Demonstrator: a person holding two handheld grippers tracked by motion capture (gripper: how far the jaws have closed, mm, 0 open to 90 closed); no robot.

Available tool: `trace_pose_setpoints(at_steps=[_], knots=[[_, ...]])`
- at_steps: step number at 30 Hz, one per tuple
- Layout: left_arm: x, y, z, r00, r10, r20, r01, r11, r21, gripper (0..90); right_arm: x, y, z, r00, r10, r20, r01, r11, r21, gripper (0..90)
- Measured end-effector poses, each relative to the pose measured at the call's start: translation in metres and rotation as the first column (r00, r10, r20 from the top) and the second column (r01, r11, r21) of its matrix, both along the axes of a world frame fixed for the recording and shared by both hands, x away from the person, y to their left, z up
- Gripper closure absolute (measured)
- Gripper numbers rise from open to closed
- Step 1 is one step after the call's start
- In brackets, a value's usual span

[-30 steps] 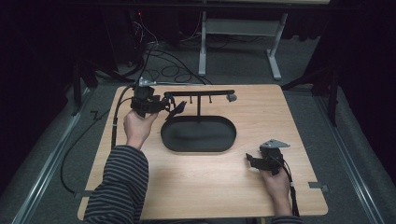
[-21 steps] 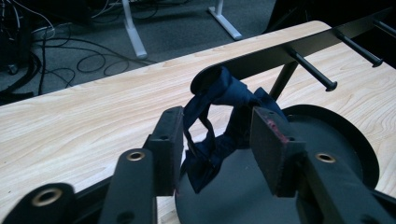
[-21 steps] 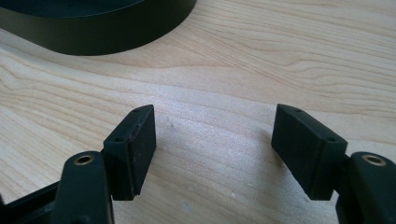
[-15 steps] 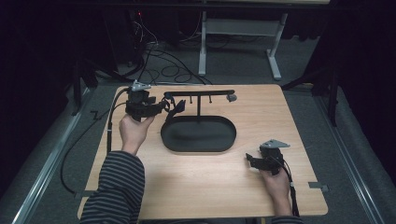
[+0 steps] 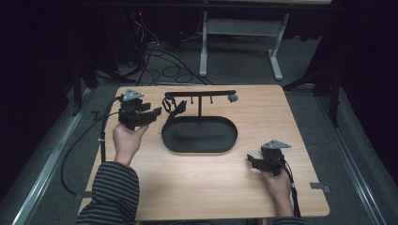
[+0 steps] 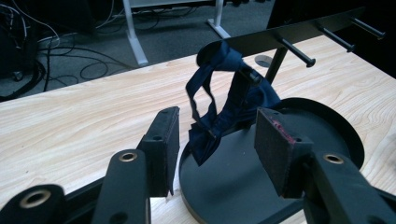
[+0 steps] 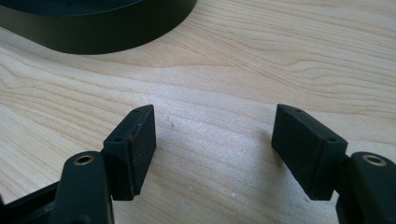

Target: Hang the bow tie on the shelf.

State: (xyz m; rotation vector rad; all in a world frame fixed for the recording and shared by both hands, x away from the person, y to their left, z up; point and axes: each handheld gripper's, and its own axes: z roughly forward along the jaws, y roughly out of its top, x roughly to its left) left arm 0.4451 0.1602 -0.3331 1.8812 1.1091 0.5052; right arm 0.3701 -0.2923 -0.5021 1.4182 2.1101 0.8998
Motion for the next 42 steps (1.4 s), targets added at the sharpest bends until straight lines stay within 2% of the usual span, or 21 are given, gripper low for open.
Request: trace_pose_setpoints(at_steps=[21,35,42], knots=[[-0.028,0.021,-0.004,0.9996,0.021,0.021,-0.02,0.9995,-0.022,50.4,0.0,0.0,0.0,1.0,0.004,0.001,-0.004,1.0,-0.003,31.8],[-0.04,0.031,-0.009,0.9993,0.03,0.023,-0.03,0.9988,-0.039,50.1,0.0,0.0,0.0,1.0,0.008,0.004,-0.008,1.0,-0.01,31.7],[-0.045,0.033,-0.013,0.9995,0.03,0.013,-0.03,0.9993,-0.02,49.5,0.0,0.0,0.0,1.0,0.006,0.002,-0.006,1.0,-0.007,31.6]])
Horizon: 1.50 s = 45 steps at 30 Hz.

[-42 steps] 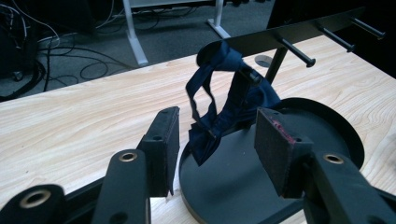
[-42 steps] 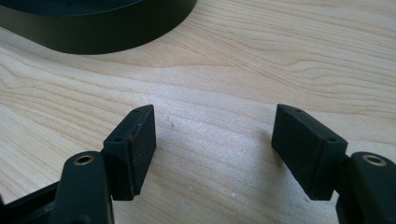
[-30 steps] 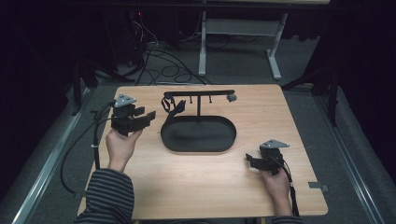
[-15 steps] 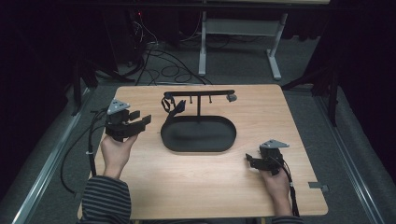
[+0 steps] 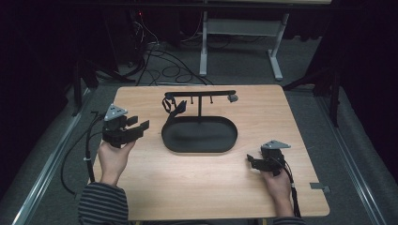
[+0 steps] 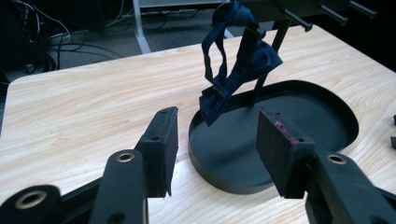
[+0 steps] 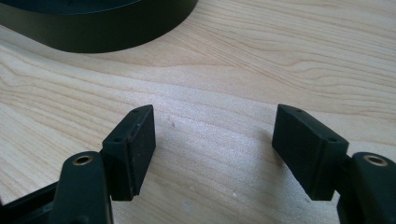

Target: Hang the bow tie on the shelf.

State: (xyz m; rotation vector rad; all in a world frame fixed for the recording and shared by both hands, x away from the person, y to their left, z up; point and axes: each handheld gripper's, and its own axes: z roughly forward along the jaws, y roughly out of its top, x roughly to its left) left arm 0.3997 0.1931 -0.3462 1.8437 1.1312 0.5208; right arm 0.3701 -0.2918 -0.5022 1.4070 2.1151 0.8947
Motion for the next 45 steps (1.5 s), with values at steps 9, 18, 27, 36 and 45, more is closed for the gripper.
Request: trace_pose_setpoints(at_steps=[9,18,27,36,45], knots=[[-0.009,0.003,0.0,1.0,0.001,0.004,-0.001,1.0,-0.006,49.3,0.0,0.0,0.0,1.0,0.003,0.0,-0.003,1.0,0.0,31.6],[-0.015,0.004,-0.006,1.0,0.0,-0.006,0.0,1.0,-0.01,49.1,0.0,0.0,0.0,1.0,0.003,0.0,-0.003,1.0,0.0,31.6],[-0.02,0.003,-0.01,0.9999,-0.007,-0.013,0.006,0.9999,-0.015,48.8,0.0,0.0,0.0,1.0,0.004,0.0,-0.004,1.0,0.0,31.6],[-0.024,0.001,-0.018,0.9996,-0.01,-0.025,0.01,0.9998,-0.016,48.7,0.0,0.0,0.0,1.0,0.005,0.0,-0.005,1.0,0.0,31.6],[-0.026,-0.002,-0.027,0.999,-0.018,-0.041,0.018,0.9996,-0.022,48.6,0.0,0.0,0.0,1.0,0.004,-0.001,-0.004,1.0,0.001,31.6]])
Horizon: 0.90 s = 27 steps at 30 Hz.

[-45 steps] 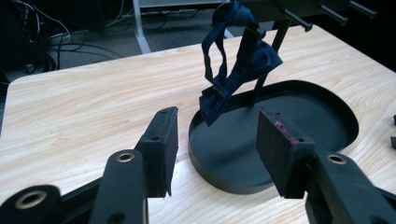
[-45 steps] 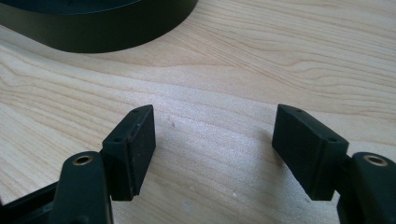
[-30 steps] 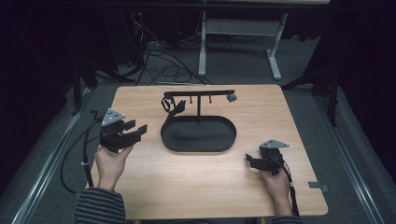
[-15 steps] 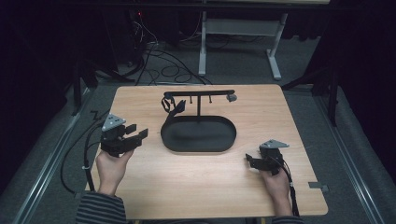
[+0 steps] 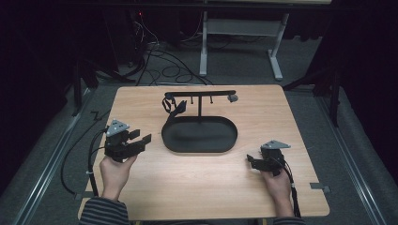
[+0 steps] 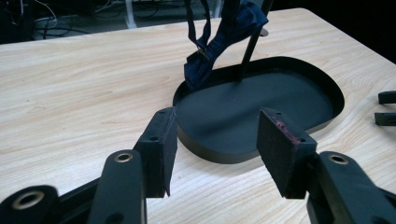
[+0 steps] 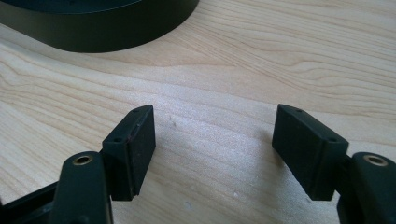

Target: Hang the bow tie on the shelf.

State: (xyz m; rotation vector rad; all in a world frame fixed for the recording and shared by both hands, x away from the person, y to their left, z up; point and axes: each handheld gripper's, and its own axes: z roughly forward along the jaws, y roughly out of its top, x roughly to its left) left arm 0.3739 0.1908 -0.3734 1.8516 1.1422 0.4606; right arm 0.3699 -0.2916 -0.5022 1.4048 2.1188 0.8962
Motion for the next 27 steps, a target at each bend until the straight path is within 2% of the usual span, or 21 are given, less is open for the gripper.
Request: trace_pose_setpoints(at_steps=[27], knots=[[-0.005,-0.006,-0.022,0.9989,-0.011,-0.045,0.01,0.9998,-0.017,48.3,0.0,0.0,0.0,1.0,0.002,0.001,-0.002,1.0,-0.001,31.6]])
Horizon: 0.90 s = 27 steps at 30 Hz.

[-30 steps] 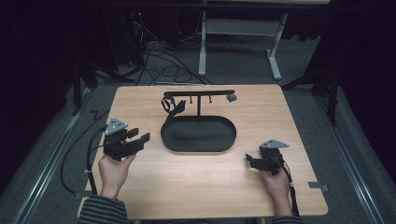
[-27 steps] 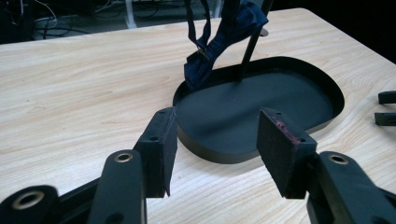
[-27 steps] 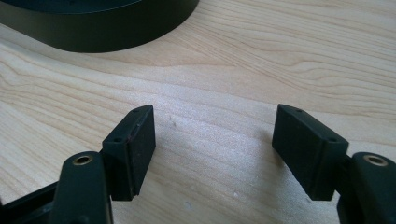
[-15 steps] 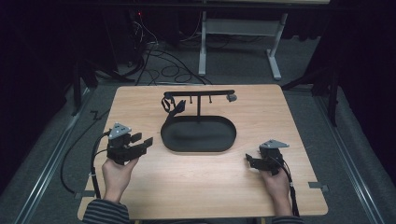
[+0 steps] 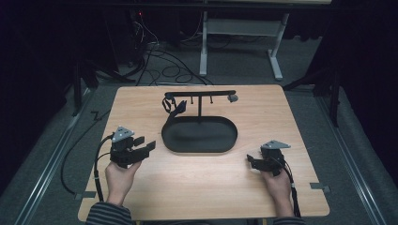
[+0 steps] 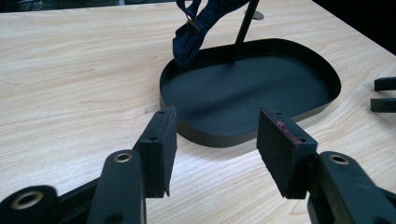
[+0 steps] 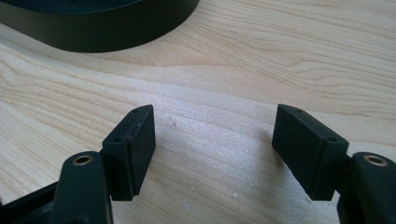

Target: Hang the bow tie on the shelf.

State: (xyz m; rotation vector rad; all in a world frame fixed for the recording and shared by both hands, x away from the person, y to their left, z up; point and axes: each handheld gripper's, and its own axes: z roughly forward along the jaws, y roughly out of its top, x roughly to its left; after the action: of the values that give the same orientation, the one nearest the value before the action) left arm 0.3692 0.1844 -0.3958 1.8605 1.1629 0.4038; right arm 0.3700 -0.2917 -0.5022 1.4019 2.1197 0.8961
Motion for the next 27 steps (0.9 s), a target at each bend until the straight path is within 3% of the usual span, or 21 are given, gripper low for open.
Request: trace_pose_setpoints(at_steps=[27], knots=[[-0.004,-0.001,-0.013,0.9995,-0.009,-0.031,0.008,0.9998,-0.019,47.8,0.0,0.0,0.0,1.0,-0.002,-0.001,0.002,1.0,0.001,31.6]])
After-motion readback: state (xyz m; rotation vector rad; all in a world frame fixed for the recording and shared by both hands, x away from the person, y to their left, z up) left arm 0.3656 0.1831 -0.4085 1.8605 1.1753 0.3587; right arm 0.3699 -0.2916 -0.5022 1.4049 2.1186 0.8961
